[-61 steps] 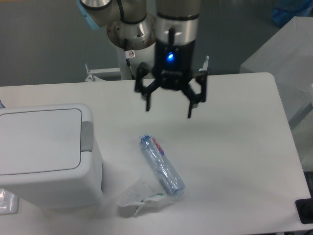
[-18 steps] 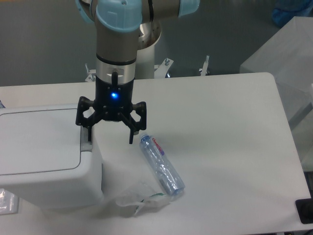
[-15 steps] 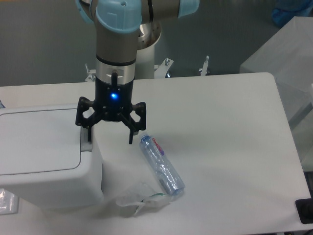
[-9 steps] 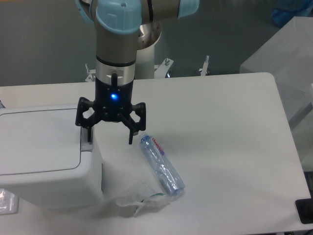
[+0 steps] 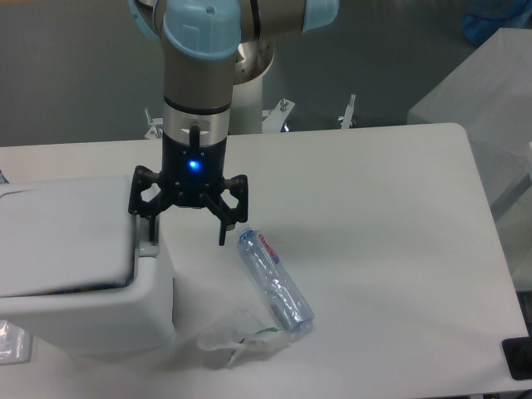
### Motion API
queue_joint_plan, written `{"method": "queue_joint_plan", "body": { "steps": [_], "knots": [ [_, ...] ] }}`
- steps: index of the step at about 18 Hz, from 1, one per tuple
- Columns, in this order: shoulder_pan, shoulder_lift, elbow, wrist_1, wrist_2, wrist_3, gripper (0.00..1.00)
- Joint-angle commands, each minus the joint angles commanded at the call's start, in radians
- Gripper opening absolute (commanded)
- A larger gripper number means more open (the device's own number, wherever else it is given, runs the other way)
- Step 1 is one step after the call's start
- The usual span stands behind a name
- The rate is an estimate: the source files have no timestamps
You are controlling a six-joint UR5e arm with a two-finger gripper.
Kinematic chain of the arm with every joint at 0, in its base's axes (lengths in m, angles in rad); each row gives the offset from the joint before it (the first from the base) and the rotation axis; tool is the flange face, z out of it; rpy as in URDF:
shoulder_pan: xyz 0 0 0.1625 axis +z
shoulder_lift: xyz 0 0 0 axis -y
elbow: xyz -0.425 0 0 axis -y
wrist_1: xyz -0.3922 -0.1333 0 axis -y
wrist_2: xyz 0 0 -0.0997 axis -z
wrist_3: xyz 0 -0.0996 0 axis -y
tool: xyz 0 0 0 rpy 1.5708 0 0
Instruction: Open the trash can
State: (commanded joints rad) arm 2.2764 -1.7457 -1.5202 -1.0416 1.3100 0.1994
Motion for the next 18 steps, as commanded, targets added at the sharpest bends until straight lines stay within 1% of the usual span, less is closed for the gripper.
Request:
{"method": "queue_joint_plan", "body": {
  "steps": [3, 5, 9, 12, 14, 15, 17, 18],
  "knots": [
    [0.0, 0.0, 0.005, 0.0, 0.0, -0.002, 1.0],
    [0.0, 0.002, 0.027, 0.0, 0.0, 0.002, 1.0],
    [0.006, -0.003, 0.101, 0.0, 0.002, 0.014, 1.0],
    [0.034, -0.012, 0.15, 0.003, 0.006, 0.015, 1.0],
    [0.064, -0.011, 0.161, 0.002, 0.053, 0.043, 1.0],
    [0.075, -0.008, 0.161, -0.002, 0.081, 0.079, 1.0],
    [0.077, -0.009, 0.155, -0.008, 0.127, 0.156, 1.0],
    [0.08, -0.009, 0.152, -0.009, 0.144, 0.173, 1.0]
  ]
}}
